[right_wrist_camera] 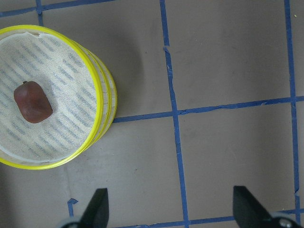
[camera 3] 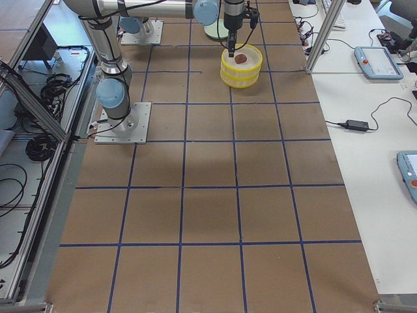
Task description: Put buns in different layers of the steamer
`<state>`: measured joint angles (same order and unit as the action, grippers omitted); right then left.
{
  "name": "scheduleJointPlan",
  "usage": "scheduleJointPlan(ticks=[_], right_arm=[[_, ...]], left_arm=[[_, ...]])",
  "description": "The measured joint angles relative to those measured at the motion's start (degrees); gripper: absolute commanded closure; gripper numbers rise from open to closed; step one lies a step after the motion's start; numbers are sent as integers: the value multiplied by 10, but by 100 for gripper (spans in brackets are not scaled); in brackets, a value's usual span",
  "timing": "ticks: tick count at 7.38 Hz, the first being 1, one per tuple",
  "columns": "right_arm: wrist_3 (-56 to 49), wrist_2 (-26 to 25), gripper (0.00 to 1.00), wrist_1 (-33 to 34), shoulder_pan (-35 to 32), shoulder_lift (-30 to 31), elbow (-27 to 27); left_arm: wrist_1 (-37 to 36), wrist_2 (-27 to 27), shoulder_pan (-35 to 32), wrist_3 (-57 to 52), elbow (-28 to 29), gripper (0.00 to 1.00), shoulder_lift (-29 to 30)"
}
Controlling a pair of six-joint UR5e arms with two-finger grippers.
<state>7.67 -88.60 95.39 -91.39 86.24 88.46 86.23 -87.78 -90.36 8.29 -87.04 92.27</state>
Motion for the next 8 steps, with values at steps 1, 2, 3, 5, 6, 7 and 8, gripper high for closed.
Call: scheduleJointPlan(ticks=[1, 2, 3, 5, 6, 7, 8], right_arm=[[0, 0, 5, 0, 0, 0, -2], [-2, 2, 5, -4, 1, -3, -8], [-6, 3, 5, -13, 1, -9, -19], [-14, 3, 5, -33, 1, -17, -34], [-23, 0, 5, -44, 0, -18, -37], [-28, -2, 5, -49, 0, -18, -39], [-30, -3, 4, -48, -1, -18, -38]], left_arm=[[24, -29, 8, -42, 1, 0, -4], [36, -42, 11, -73, 4, 0, -1], [44, -41, 12, -91, 7, 0, 3], [55, -10, 12, -102, 22, 0, 12], [72, -4, 11, -104, 37, 0, 21], [85, -7, 9, -105, 45, 0, 25], [89, -11, 4, -104, 45, 0, 26]])
